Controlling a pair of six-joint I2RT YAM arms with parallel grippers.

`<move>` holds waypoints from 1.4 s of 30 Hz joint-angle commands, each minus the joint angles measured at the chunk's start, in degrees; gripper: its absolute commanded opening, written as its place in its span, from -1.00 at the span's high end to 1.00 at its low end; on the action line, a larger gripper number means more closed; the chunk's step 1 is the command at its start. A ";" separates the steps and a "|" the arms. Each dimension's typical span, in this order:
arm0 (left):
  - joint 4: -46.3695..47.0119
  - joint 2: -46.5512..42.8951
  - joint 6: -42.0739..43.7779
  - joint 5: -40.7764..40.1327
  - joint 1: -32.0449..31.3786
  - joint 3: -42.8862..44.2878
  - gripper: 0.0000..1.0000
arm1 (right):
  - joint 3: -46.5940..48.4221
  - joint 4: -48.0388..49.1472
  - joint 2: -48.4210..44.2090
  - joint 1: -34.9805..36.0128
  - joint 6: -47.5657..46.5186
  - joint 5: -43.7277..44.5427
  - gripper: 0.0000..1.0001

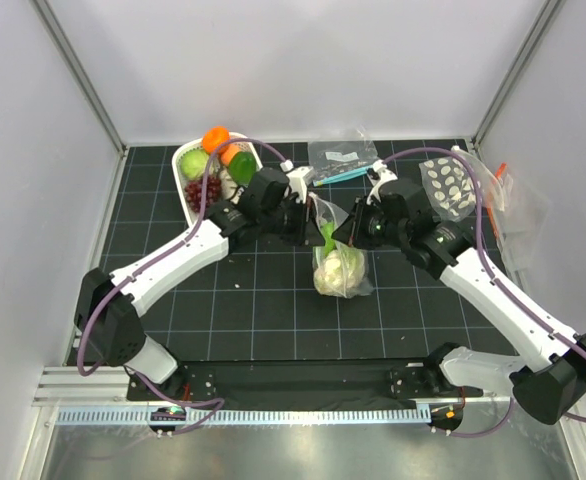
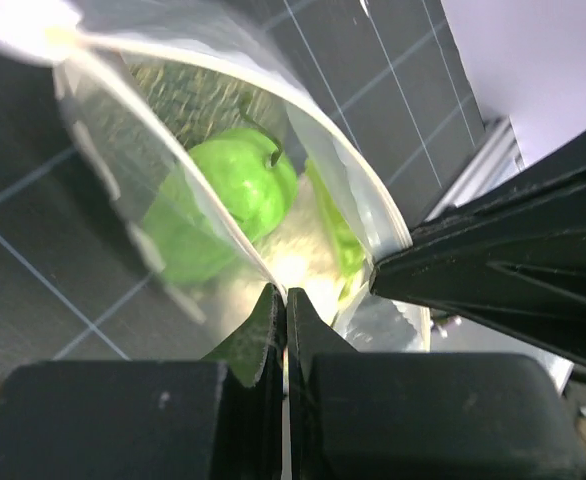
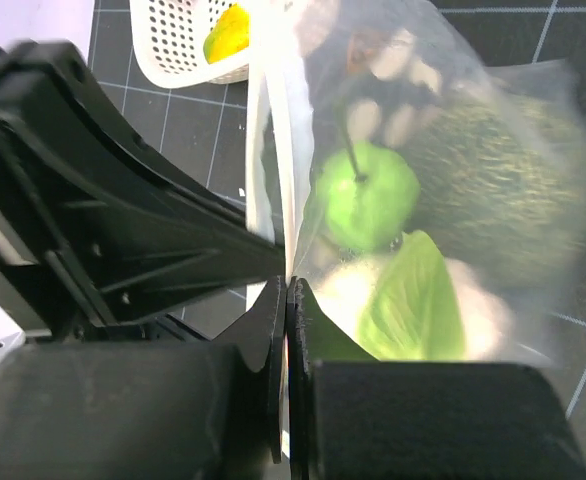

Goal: Place the food in the zip-top bag and seal the zipper
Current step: Adjust the zipper food storage bag at the center of the board, then zip the zipper food storage bag at the center of the board.

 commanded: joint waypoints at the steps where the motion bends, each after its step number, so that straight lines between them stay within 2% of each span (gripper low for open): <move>1: 3.18 -2.07 -1.15 7.38 -0.04 -0.08 1.00 | 0.16 4.52 -0.17 1.79 1.54 0.65 0.98; 11: 5.28 -2.86 -1.85 7.04 1.10 -3.86 0.99 | -4.94 7.77 0.45 3.46 2.77 0.30 0.98; 14: 7.22 -3.56 -2.82 7.04 1.89 -5.97 1.00 | -5.64 7.95 0.53 3.47 2.15 0.13 0.88; 18: 7.49 -3.83 -1.86 7.21 2.59 -7.12 1.00 | -6.08 8.21 0.27 3.47 1.10 -0.75 0.40; 19: 7.31 -4.00 -1.33 7.65 2.94 -7.38 1.00 | -5.91 7.95 0.01 3.47 0.92 -0.06 0.18; 21: 7.14 -4.53 -0.89 7.74 3.47 -7.73 1.00 | -5.56 7.60 -0.95 3.47 0.23 0.48 0.00; 30: 6.69 -5.06 -0.71 7.83 8.74 -9.05 1.00 | -2.22 5.84 -2.72 3.55 -1.98 2.68 -0.05; 36: 4.94 -3.83 1.65 3.26 12.08 -7.30 0.99 | 2.25 3.12 -3.77 2.68 -8.20 4.96 -0.14; 38: 4.59 -2.69 3.49 2.12 12.61 -5.98 0.99 | 3.49 2.24 -3.60 0.31 -12.60 4.26 -0.05; 42: 4.32 0.56 7.97 2.90 12.70 -0.20 1.00 | 5.16 2.06 -2.28 -6.63 -17.96 0.67 -0.04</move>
